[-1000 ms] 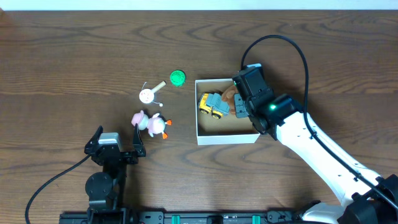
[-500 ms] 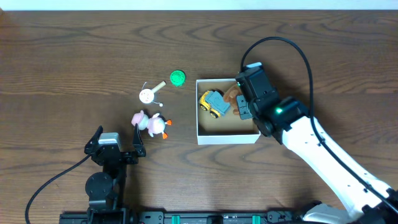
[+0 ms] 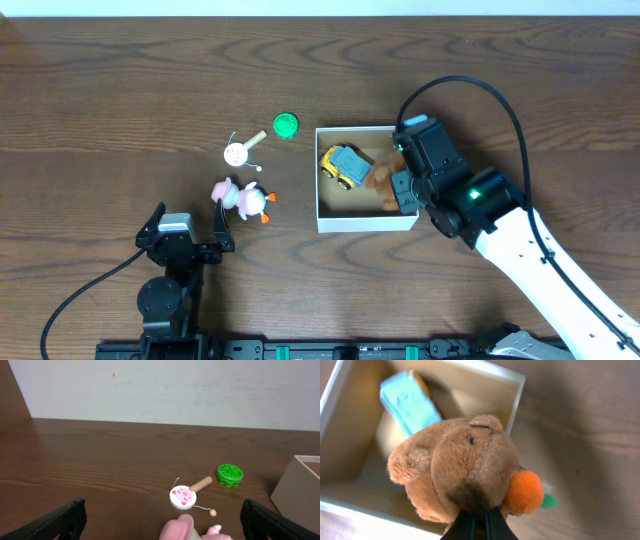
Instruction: Pack container
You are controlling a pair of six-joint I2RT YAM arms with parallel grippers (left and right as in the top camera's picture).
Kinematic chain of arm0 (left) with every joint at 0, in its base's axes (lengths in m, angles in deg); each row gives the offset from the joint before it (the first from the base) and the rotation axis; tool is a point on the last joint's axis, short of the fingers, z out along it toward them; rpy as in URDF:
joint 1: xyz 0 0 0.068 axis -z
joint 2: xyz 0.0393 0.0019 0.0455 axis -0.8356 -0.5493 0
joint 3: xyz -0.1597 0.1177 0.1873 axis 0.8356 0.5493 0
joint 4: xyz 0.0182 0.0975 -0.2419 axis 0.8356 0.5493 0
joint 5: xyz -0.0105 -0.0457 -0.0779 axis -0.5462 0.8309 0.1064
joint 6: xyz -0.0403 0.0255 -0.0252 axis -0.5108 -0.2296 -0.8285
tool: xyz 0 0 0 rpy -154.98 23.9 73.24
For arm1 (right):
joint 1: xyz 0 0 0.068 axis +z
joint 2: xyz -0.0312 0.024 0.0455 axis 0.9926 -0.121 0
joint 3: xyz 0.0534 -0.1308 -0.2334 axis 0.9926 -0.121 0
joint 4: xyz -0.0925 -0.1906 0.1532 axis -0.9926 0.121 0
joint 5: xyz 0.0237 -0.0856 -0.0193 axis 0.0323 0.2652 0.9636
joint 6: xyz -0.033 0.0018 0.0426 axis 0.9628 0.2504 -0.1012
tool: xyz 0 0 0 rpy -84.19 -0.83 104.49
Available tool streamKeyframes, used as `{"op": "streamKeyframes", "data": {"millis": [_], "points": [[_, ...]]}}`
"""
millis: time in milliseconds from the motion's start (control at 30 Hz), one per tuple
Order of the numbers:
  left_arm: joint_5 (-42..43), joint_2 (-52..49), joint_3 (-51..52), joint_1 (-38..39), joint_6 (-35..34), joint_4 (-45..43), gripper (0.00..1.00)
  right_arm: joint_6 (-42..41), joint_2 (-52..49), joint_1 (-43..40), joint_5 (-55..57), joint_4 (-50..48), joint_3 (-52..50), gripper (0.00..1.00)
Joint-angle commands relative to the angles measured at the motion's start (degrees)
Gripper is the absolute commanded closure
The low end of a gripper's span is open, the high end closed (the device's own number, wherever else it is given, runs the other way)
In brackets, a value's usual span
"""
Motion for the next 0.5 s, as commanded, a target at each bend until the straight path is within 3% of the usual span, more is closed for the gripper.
{"op": "streamKeyframes", "data": {"millis": [0,467], "points": [[0.2,0.0,0.6,0.2,0.0,2.4,0.02,4.6,0.7,0.5,-3.1,1.6,0.7,0.97],[0.2,0.0,0.6,0.2,0.0,2.4,0.02,11.8,-1.0,0.4,-6.8,1.0,0.7,0.99]]}}
